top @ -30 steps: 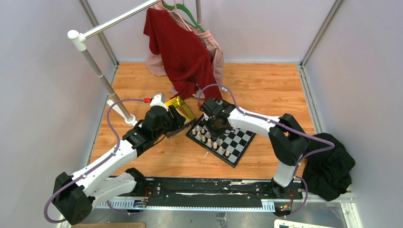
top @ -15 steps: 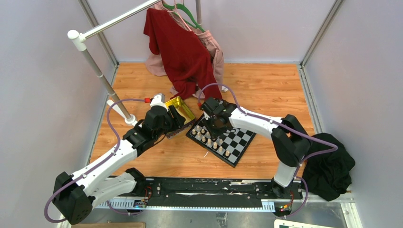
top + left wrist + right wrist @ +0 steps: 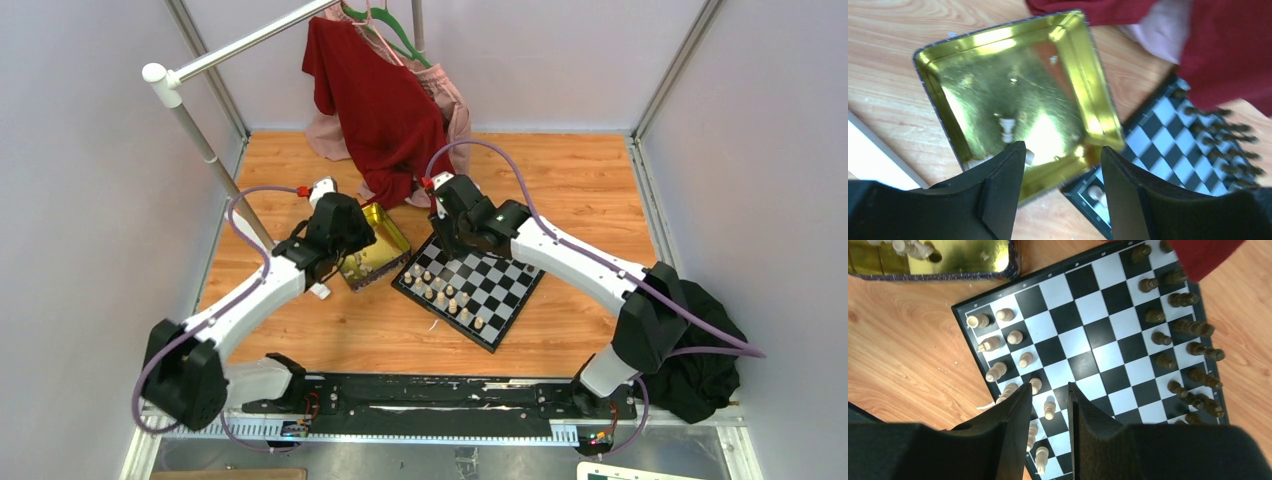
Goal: Set up the chess pieces on the board
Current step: Place the chess piece on the chessboard, then pick up the chess piece from the storage box.
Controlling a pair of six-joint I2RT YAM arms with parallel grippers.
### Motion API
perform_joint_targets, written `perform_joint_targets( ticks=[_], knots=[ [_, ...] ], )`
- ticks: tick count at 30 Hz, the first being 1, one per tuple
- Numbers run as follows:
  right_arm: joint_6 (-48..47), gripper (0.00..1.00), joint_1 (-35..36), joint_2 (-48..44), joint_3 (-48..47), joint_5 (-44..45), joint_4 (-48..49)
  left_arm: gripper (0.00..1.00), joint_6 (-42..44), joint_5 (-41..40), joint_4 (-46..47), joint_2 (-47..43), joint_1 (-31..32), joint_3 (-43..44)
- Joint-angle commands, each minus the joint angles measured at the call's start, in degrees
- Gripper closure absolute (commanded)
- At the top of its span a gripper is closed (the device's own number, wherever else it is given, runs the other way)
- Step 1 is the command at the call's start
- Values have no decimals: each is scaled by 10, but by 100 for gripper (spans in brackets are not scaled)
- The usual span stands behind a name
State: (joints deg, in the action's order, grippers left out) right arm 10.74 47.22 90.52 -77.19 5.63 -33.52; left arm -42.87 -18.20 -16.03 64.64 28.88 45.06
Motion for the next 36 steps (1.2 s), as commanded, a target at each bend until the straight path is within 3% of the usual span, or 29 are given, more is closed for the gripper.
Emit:
perform_joint_targets(
  ticks=[1,9,26,32,36],
  knots=[
    [-18,64,-22,-25,6,18,43,38,13,20,-16,98,-51,44],
    [-21,64,-53,-14,9,-28,88,40,38,9,-35,223,-72,96],
    [-20,63,-76,-8,38,-69,115,46,27,15,-37,296,-73,75],
    [-20,63,-84,-13,51,-74,117,58,22,25,-31,315,-73,71],
    [-19,63,-86,-19,57,-74,120,83,20,26,-24,317,-73,62]
  ],
)
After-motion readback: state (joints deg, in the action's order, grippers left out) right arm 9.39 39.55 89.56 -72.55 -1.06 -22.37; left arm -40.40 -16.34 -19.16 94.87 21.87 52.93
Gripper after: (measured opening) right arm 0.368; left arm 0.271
